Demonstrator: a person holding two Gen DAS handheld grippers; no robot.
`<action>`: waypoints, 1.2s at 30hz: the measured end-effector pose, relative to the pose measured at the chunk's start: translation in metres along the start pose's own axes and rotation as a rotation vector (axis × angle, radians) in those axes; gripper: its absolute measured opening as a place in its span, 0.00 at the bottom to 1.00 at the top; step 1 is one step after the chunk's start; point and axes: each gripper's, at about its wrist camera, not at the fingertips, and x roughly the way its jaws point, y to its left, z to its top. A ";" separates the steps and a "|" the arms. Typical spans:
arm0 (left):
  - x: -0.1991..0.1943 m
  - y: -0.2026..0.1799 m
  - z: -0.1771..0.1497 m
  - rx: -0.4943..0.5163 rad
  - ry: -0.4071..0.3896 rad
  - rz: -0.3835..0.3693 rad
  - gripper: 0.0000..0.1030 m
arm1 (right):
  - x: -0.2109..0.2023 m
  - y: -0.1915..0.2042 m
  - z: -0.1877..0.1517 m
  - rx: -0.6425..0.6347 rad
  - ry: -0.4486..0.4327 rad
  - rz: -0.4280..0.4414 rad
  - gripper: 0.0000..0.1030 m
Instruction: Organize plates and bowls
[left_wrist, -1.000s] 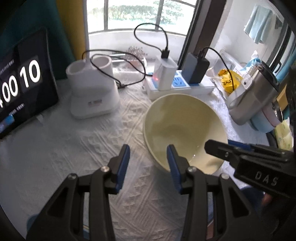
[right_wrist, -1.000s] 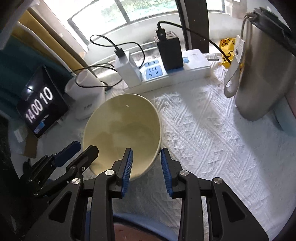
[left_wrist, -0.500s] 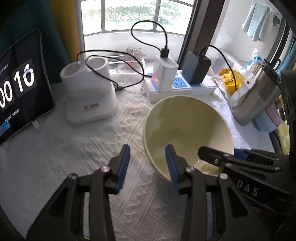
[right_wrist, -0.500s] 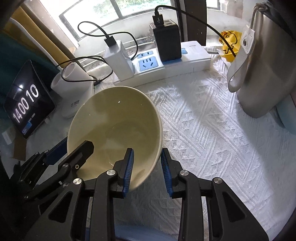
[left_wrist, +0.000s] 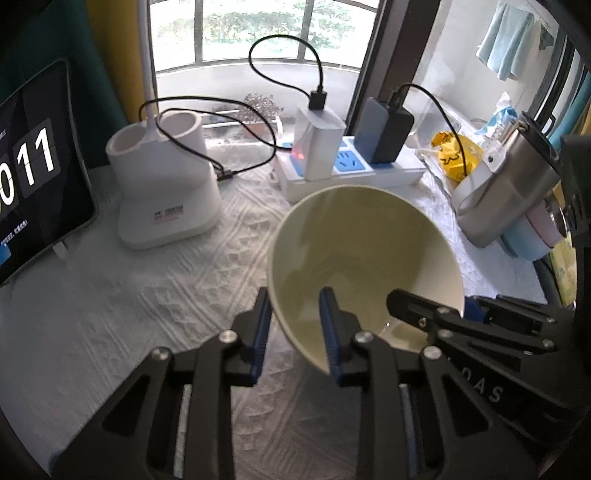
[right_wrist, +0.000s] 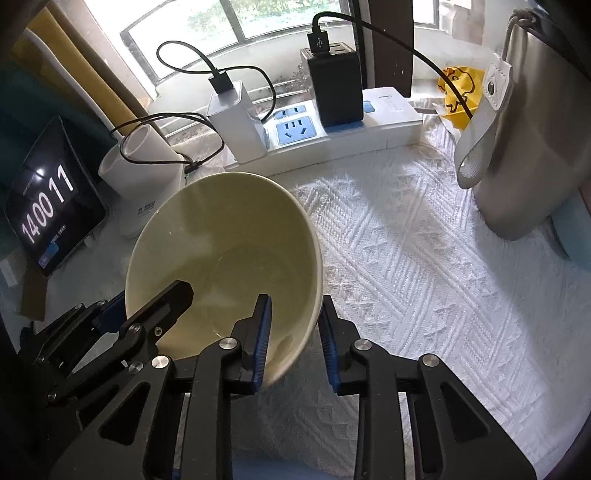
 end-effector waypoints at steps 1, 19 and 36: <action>0.000 0.000 0.000 -0.001 -0.002 0.000 0.25 | 0.000 0.001 0.000 -0.002 -0.002 -0.001 0.28; -0.030 -0.001 0.000 0.014 -0.067 0.020 0.25 | -0.037 0.006 -0.009 -0.029 -0.092 0.029 0.27; -0.071 -0.014 -0.010 0.032 -0.132 -0.006 0.25 | -0.085 0.007 -0.025 -0.029 -0.170 0.019 0.27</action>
